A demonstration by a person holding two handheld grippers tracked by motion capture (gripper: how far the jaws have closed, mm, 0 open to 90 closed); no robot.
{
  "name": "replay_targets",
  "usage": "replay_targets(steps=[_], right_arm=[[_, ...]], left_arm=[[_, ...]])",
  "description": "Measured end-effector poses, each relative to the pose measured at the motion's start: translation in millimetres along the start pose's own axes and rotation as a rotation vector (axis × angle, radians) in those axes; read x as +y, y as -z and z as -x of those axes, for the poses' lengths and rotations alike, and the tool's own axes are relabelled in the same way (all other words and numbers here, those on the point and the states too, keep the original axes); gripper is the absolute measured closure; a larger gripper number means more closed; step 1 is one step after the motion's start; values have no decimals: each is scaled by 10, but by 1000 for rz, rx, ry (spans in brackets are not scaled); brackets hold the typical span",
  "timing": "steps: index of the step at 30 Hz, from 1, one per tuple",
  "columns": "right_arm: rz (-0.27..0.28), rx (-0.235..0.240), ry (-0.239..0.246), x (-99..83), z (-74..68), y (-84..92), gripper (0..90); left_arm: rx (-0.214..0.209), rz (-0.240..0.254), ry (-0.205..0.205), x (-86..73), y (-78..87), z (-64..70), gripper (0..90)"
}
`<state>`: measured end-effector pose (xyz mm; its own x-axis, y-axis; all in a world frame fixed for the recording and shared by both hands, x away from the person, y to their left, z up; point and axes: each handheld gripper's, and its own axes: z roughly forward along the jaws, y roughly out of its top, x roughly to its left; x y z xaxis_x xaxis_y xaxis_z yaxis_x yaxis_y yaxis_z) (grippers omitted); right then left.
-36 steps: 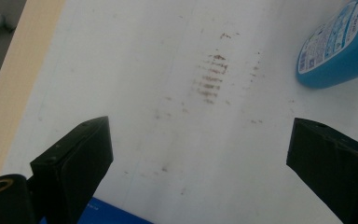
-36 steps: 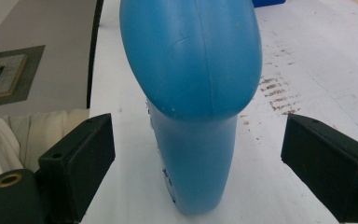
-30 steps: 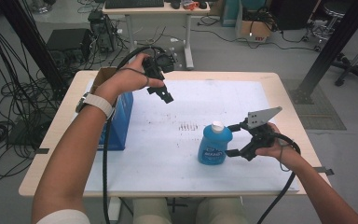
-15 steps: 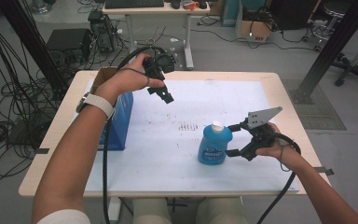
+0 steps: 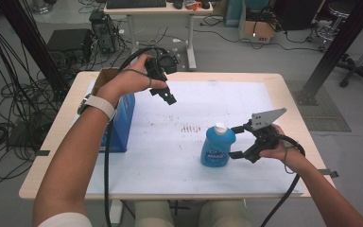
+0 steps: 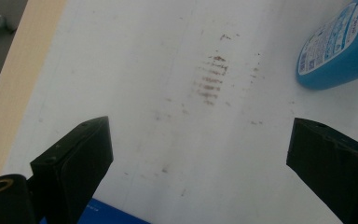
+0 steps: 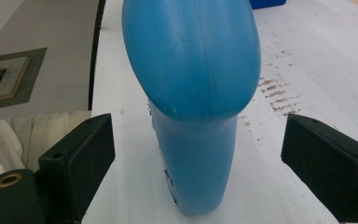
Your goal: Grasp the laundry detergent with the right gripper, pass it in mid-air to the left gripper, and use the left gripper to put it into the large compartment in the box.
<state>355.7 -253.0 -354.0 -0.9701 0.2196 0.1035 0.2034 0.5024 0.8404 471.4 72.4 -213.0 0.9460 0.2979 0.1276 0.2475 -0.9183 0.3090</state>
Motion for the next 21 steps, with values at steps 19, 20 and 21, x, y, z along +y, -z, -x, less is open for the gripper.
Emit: replay_targets(steps=[19, 20, 21], right_arm=[[3, -7, 17, 11, 5, -7, 97], [3, -7, 17, 11, 5, -7, 97], [-3, -5, 19, 13, 3, -9, 97]], left_arm=[[4, 1, 3, -12, 10, -3, 72], [4, 1, 3, -12, 10, -3, 72], [3, -1, 3, -10, 12, -2, 72]])
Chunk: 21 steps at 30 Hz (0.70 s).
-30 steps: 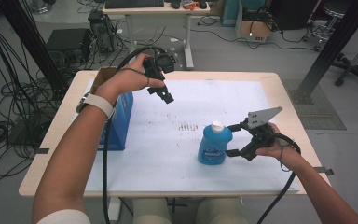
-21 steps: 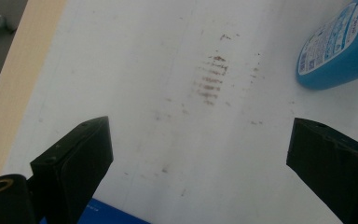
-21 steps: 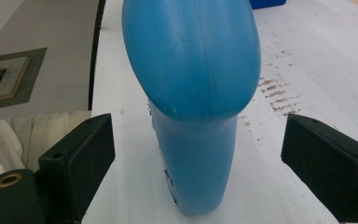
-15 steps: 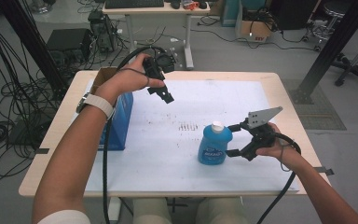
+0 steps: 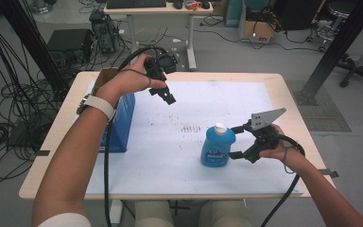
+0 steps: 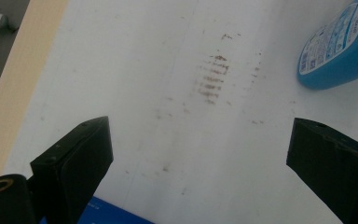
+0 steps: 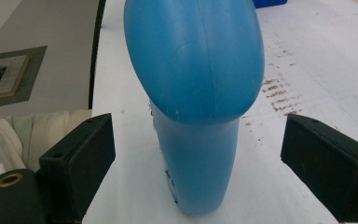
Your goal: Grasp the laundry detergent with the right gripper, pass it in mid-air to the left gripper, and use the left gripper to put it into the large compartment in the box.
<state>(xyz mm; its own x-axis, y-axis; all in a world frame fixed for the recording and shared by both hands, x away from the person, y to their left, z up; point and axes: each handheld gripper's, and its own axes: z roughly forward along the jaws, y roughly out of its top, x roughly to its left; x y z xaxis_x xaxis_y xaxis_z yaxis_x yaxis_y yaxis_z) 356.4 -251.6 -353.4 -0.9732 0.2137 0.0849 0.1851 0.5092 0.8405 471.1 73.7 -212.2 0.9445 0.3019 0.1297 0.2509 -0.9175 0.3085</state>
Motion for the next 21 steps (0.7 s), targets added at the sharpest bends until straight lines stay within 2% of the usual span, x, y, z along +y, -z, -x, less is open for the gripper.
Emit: replay_targets(steps=[21], right_arm=[[2, 0, 1, 0, -2, 4, 98]], left_arm=[[1, -1, 1, -1, -5, 5, 72]])
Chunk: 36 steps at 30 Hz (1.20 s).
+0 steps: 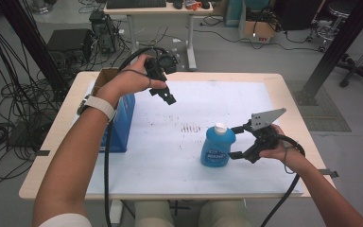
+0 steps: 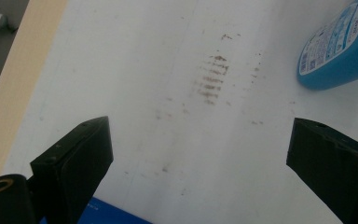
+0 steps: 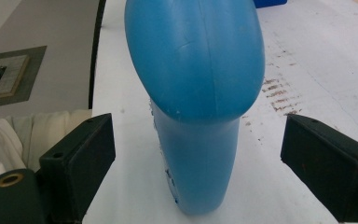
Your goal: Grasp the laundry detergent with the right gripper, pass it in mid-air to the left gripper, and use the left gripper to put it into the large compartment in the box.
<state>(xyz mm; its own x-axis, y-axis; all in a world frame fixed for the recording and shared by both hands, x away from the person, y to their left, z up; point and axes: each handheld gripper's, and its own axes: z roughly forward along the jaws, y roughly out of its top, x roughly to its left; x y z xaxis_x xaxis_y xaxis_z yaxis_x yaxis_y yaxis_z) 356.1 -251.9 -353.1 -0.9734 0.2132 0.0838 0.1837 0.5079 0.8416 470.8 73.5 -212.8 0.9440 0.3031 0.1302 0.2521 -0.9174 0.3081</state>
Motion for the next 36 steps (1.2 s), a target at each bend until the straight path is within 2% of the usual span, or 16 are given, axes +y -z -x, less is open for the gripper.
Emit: replay_targets(steps=[36], right_arm=[[-1, -2, 1, 19, -3, 0, 98]], left_arm=[[2, 6, 3, -16, 18, 1, 72]])
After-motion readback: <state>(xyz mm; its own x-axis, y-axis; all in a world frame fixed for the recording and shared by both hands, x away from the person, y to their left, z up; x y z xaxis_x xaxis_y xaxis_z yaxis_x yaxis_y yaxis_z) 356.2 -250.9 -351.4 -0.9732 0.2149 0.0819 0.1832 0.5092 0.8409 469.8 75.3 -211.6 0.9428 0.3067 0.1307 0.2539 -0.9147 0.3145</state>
